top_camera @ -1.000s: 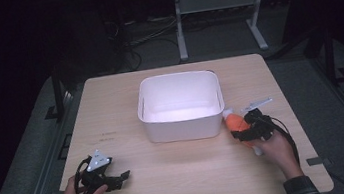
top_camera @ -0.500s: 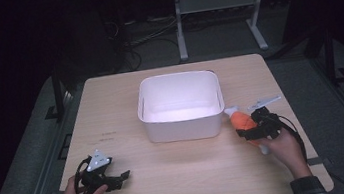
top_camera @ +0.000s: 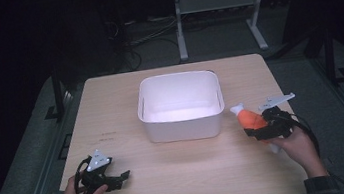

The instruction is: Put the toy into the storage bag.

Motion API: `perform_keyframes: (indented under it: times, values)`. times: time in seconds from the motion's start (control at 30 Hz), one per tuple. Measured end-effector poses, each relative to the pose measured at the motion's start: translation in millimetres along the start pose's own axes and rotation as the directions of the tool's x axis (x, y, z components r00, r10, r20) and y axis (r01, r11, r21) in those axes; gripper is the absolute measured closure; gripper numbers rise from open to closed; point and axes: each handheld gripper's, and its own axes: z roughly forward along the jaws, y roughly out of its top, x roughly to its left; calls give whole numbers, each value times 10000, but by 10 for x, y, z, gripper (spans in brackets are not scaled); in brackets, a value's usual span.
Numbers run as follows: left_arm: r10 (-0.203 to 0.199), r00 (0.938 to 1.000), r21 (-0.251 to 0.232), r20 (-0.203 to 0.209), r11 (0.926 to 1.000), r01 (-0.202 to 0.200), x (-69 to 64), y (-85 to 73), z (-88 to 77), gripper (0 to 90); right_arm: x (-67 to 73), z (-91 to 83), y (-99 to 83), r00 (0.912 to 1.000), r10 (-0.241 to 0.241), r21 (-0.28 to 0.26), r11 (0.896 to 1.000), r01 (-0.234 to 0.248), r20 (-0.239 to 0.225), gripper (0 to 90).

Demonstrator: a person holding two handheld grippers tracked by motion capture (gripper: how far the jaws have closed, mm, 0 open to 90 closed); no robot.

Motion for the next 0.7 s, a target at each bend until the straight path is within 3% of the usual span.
perform_keyframes:
  times: [0.27,0.7]
  values:
    - [-35,10000,-6,2,10000,35,-2,1,0,131,-47,-90,29,9991,-318,-175,9994,313,-267,298]
    - [-33,10000,-9,2,10000,33,-2,1,1,131,-152,-348,246,9965,-734,-621,9956,708,-403,294]
